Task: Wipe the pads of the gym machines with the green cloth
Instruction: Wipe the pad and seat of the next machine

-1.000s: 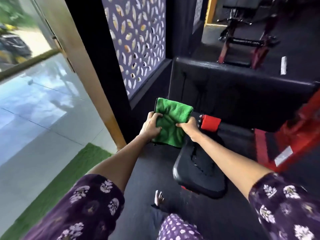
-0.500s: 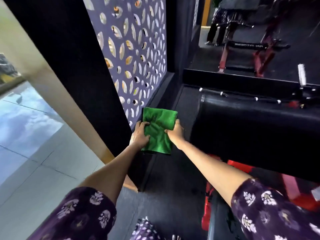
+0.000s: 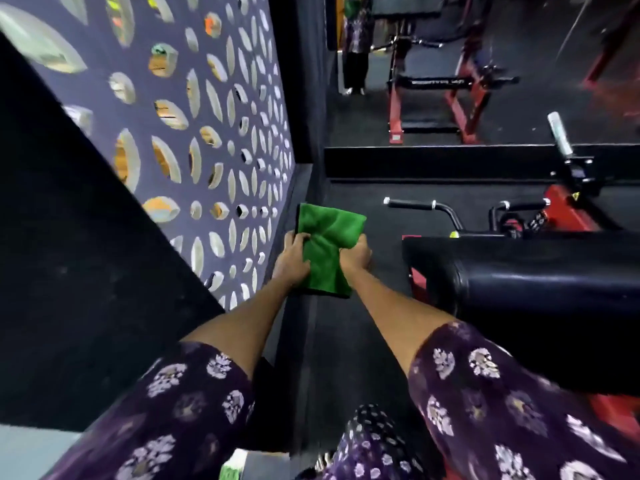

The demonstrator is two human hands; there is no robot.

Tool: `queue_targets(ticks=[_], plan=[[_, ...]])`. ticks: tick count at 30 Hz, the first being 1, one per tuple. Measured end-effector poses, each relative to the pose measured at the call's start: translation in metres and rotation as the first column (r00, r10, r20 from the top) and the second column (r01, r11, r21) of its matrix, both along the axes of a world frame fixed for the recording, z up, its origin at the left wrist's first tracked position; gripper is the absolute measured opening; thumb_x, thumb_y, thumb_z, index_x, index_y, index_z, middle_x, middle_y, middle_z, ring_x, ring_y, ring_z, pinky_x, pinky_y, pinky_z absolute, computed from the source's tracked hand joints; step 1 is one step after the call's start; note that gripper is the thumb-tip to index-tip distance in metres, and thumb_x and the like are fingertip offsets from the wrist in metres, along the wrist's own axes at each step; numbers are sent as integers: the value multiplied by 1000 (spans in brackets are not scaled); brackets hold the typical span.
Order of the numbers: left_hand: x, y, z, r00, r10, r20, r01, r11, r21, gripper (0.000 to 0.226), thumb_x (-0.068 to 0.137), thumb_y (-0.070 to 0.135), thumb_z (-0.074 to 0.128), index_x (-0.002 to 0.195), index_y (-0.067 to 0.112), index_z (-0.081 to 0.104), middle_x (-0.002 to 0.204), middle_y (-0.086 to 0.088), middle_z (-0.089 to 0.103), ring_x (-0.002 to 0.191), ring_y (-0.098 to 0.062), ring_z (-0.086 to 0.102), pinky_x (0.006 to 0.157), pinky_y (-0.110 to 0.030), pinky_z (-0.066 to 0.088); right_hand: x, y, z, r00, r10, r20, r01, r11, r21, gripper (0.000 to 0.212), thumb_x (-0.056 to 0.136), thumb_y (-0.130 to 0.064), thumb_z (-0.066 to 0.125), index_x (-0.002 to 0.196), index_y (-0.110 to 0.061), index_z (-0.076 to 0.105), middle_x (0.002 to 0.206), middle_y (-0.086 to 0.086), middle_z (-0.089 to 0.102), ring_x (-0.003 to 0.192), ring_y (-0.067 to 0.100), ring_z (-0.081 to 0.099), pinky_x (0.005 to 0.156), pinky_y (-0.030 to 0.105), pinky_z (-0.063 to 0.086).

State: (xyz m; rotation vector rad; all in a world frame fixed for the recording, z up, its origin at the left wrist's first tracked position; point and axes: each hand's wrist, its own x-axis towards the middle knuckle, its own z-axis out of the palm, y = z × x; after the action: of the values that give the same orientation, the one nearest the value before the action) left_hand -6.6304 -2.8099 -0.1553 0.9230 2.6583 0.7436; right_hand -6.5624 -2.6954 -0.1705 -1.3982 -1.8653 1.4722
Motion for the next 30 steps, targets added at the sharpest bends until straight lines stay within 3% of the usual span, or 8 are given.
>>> queue_targets(ticks=[4, 9, 13, 18, 21, 26, 30], plan=[[-46, 44, -18, 999, -47, -22, 47, 998, 32, 53, 84, 1, 51, 134, 9, 38, 140, -14, 29, 108, -40, 54, 83, -51, 46, -43, 40, 3, 1000, -19, 2, 19, 999, 27, 29, 83, 1, 44, 109, -8, 50, 106, 13, 59, 97, 33, 58, 72, 32, 44], [-103, 109, -23, 1000, 9, -9, -8, 999, 48, 53, 85, 3, 49, 136, 10, 36, 144, -14, 25, 107, -42, 53, 80, -48, 44, -112, 112, -9, 999, -24, -22, 26, 998, 59, 29, 80, -1, 45, 106, -10, 55, 105, 13, 62, 96, 33, 59, 79, 36, 50], [-156, 165, -13, 995, -95, -24, 95, 995, -18, 56, 88, 5, 51, 141, 13, 32, 152, -11, 15, 117, -40, 50, 88, -46, 43, -155, 175, -10, 997, -33, -71, 36, 999, 33, 26, 83, 4, 50, 107, -5, 56, 107, 17, 61, 99, 32, 58, 75, 28, 42], [-203, 248, -1, 972, -228, -50, 227, 973, -31, 57, 88, 8, 53, 141, 14, 33, 154, -11, 15, 121, -41, 47, 94, -45, 41, -172, 248, 6, 996, -66, -66, 69, 996, 49, 22, 86, -2, 56, 107, -4, 55, 105, 17, 62, 98, 32, 59, 74, 31, 44], [-195, 307, 5, 958, -272, -92, 270, 962, -30, 55, 89, 14, 54, 141, 17, 35, 154, -9, 18, 115, -41, 51, 91, -44, 42, -154, 298, 16, 991, -122, -57, 128, 984, 122, 21, 85, -3, 59, 105, -3, 53, 103, 20, 62, 96, 33, 59, 72, 34, 43], [-144, 423, 14, 859, -508, -66, 511, 858, 50, 53, 90, 17, 55, 140, 19, 37, 154, -6, 21, 111, -41, 54, 90, -44, 43, -78, 382, 26, 924, -381, -39, 381, 904, 193, 27, 86, -7, 59, 111, -4, 51, 106, 23, 62, 100, 37, 57, 73, 34, 38], [-84, 518, 21, 680, -732, -35, 725, 665, 180, 54, 87, 18, 58, 138, 19, 41, 152, -5, 27, 117, -36, 52, 92, -41, 41, 4, 435, 50, 812, -583, -24, 565, 776, 280, 37, 90, -14, 59, 126, -8, 51, 119, 19, 61, 111, 35, 55, 89, 34, 37]])
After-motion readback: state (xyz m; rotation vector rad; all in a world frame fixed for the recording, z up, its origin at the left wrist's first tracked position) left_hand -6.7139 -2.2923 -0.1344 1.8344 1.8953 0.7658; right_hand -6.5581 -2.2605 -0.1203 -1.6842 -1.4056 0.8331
